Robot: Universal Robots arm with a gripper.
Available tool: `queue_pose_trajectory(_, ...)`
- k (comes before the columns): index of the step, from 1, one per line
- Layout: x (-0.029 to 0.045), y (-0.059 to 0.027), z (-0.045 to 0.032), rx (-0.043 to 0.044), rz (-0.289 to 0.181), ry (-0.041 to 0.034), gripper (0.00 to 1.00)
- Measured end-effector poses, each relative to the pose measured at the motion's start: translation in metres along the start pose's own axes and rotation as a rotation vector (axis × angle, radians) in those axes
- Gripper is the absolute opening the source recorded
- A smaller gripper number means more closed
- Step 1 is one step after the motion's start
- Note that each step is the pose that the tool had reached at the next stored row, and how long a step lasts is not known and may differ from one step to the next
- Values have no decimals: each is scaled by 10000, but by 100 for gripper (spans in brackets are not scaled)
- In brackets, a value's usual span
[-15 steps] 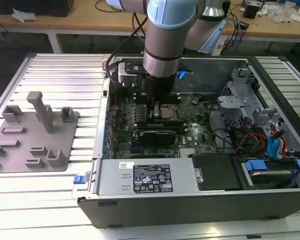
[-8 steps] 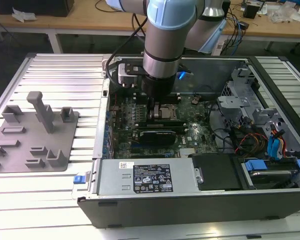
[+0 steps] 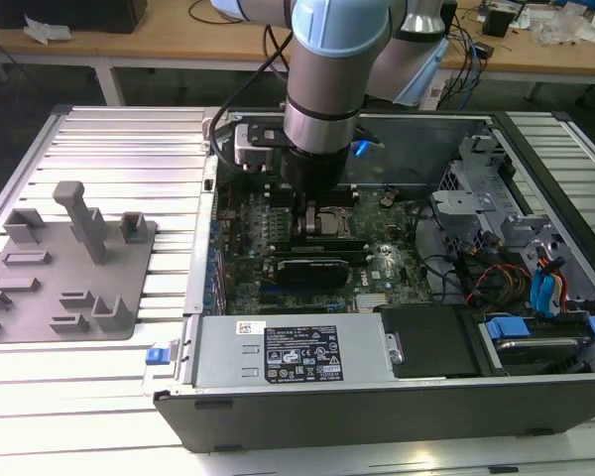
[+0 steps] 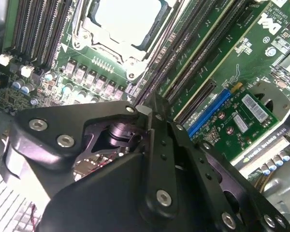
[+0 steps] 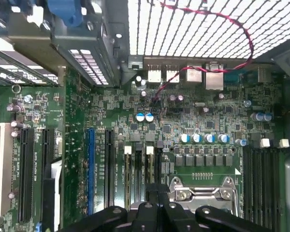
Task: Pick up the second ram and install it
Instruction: 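Press down the second ram until it locks into place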
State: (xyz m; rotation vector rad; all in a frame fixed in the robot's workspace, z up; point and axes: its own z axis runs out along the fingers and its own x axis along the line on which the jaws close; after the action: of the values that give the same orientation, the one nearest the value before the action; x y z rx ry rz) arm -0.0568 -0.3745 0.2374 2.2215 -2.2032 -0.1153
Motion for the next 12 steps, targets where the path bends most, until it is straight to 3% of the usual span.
queue_pose_trajectory(1, -3, 4, -72, -1, 0, 3, 8)
queue_pose_trajectory(3, -6, 8, -138, 1, 0, 2, 8)
queue_pose_trajectory(7, -6, -26, -142, -1, 0, 9, 8)
queue_pose_trajectory(10, -3, -312, -159, -1, 0, 8, 8)
queue_pose_trajectory(12, -3, -369, -162, -1, 1, 7, 8)
